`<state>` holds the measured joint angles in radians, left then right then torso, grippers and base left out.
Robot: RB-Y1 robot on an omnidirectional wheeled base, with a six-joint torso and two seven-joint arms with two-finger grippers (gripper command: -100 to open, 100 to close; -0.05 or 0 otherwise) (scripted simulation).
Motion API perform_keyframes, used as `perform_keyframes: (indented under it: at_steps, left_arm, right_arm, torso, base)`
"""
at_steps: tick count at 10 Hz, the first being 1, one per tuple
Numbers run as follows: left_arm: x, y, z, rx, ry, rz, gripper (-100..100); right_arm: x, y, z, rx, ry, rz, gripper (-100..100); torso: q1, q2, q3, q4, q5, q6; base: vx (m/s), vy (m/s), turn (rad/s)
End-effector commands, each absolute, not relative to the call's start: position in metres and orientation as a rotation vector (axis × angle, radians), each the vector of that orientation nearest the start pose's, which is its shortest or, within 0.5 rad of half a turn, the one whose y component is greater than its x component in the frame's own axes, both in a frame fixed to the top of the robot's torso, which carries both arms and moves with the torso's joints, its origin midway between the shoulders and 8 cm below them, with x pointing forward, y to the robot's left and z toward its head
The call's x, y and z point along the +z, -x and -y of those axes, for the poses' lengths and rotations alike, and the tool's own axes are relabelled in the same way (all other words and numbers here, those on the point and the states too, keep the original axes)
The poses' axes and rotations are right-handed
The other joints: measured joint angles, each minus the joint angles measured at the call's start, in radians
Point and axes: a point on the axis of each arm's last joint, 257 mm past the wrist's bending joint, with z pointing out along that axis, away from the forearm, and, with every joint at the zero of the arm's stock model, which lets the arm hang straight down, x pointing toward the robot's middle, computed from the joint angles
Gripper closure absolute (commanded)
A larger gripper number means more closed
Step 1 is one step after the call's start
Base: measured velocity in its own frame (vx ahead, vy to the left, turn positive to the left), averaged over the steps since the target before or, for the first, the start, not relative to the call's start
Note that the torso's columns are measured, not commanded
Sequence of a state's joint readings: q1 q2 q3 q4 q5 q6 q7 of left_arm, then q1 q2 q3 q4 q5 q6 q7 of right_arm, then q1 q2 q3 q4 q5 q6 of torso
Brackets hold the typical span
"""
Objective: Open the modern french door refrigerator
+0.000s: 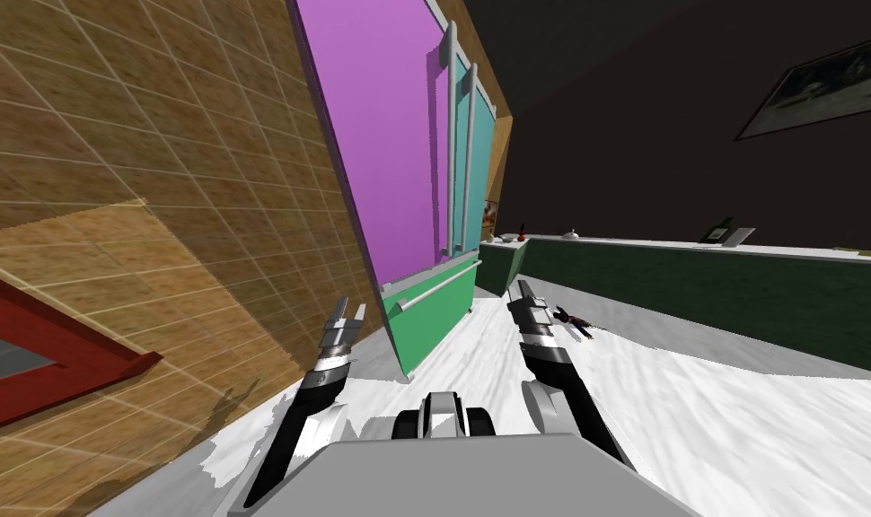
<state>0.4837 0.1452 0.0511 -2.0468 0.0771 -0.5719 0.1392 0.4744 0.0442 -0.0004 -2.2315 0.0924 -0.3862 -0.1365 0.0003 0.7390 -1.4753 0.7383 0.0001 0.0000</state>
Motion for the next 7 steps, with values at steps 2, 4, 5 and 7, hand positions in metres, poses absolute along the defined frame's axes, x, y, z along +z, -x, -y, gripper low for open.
perform_keyframes:
  at_steps: [2,4,5,7]
  left_arm:
    - [-0.08,-0.376,-0.325,-1.356,0.835,-0.74,-100]
    - [-0.092,-0.379,-0.333,-1.345,0.868,-0.737,-100]
    - [-0.104,-0.381,-0.34,-1.335,0.898,-0.735,-100]
    - [-0.115,-0.383,-0.347,-1.323,0.923,-0.736,-100]
  right_arm:
    - [-0.012,-0.374,0.277,1.341,-0.807,-0.68,0]
    - [-0.012,-0.374,0.277,1.341,-0.806,-0.68,0]
    - [-0.012,-0.374,0.277,1.341,-0.806,-0.68,0]
    - [-0.012,-0.374,0.277,1.341,-0.807,-0.68,0]
  torso:
    - [-0.001,-0.002,-0.001,-0.001,0.0,0.0]
    - [-0.001,0.0,0.0,0.0,0.0,0.0]
    - [0.0,0.0,0.0,0.0,0.0,0.0]
    - [0.0,-0.002,-0.002,-0.001,0.0,0.0]
  base:
    - [0.082,-0.08,0.051]
    - [0.053,-0.086,0.052]
    - [0.083,-0.082,0.071]
    - [0.083,-0.082,0.052]
